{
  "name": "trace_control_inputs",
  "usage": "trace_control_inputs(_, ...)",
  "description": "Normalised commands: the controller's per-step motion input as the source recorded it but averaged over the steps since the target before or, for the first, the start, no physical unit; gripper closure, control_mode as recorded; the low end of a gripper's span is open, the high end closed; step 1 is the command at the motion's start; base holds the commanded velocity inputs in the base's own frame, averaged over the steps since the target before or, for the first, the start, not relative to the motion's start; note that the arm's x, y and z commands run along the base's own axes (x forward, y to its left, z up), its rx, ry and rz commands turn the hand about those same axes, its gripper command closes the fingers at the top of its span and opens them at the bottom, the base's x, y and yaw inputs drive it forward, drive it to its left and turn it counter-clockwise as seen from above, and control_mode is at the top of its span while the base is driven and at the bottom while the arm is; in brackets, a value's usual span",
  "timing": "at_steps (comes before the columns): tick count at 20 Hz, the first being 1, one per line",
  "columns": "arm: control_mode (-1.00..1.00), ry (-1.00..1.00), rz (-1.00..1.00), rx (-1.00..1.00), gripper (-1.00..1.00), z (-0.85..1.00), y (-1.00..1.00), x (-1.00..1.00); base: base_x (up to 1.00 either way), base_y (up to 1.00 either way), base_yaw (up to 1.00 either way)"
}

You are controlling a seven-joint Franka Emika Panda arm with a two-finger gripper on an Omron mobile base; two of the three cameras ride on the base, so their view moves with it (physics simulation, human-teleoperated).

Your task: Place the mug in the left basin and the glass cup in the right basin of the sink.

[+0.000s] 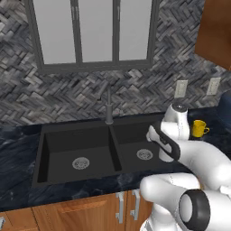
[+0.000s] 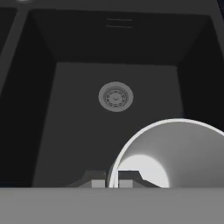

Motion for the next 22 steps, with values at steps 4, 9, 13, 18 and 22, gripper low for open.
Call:
trace_control_inputs(4, -1.00, 0.00, -0.03, 0.00, 1.00, -0.01, 0.13, 0.44, 0.00, 0.00, 0.00)
trace_control_inputs(9, -1.00, 0.00, -0.03, 0.00, 1.00, -0.09, 0.04, 0.40, 0.00, 0.00, 0.00)
trace_control_inputs(13, -1.00, 0.00, -0.04, 0.00, 1.00, -0.14, 0.00, 0.38, 0.00, 0.00, 0.00)
trace_control_inputs(18, -1.00, 0.00, -0.02, 0.00, 1.00, -0.24, 0.00, 0.23, 0.00, 0.00, 0.00)
trace_control_inputs(22, -1.00, 0.00, -0.02, 0.00, 1.00, -0.33, 0.00, 0.17, 0.00, 0.00, 0.00)
